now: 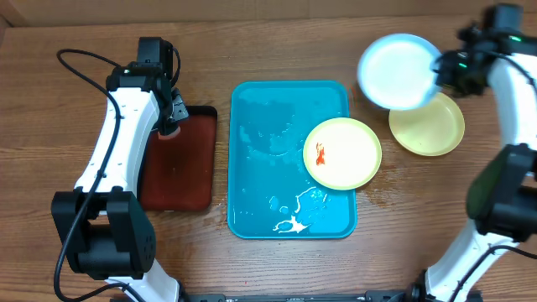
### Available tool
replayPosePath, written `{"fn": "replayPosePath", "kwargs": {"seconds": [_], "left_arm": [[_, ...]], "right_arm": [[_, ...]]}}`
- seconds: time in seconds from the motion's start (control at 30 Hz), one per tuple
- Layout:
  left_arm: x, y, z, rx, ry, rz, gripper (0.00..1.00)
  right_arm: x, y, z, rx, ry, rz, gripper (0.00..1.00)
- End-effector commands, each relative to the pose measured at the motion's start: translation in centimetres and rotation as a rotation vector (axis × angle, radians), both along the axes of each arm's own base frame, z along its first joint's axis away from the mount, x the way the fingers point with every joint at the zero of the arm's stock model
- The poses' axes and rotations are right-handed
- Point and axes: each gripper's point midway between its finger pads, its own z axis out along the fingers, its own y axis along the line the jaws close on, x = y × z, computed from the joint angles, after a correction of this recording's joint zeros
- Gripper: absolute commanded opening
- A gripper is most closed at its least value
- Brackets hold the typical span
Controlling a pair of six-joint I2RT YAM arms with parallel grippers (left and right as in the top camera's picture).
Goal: Clean dirty plates on tray and stack at the side
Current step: 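Lift the white plate with the right gripper and set it on the yellow plate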
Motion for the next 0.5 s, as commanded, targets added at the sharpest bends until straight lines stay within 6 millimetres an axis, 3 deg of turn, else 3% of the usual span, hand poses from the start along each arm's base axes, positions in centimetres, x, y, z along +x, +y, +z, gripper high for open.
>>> {"fn": "replayPosePath", "kwargs": {"seconds": [0.0, 0.17, 0.47], "left_arm": [[0.1, 0.3, 0.8, -0.010, -0.028, 0.017, 0.04], [0.1, 0.3, 0.8, -0.010, -0.028, 0.017, 0.04], [0.1, 0.3, 0.8, -0.010, -0.028, 0.017, 0.04]], "right_arm": [[-1.8, -2.0, 0.8, 0.064, -0.016, -0.064, 0.04], [-4.3, -4.9, -1.9, 0.089, 0.041, -0.149, 0.04], [-6.3, -6.2, -5.3, 0.044, 0.110, -0.206, 0.04]]}}
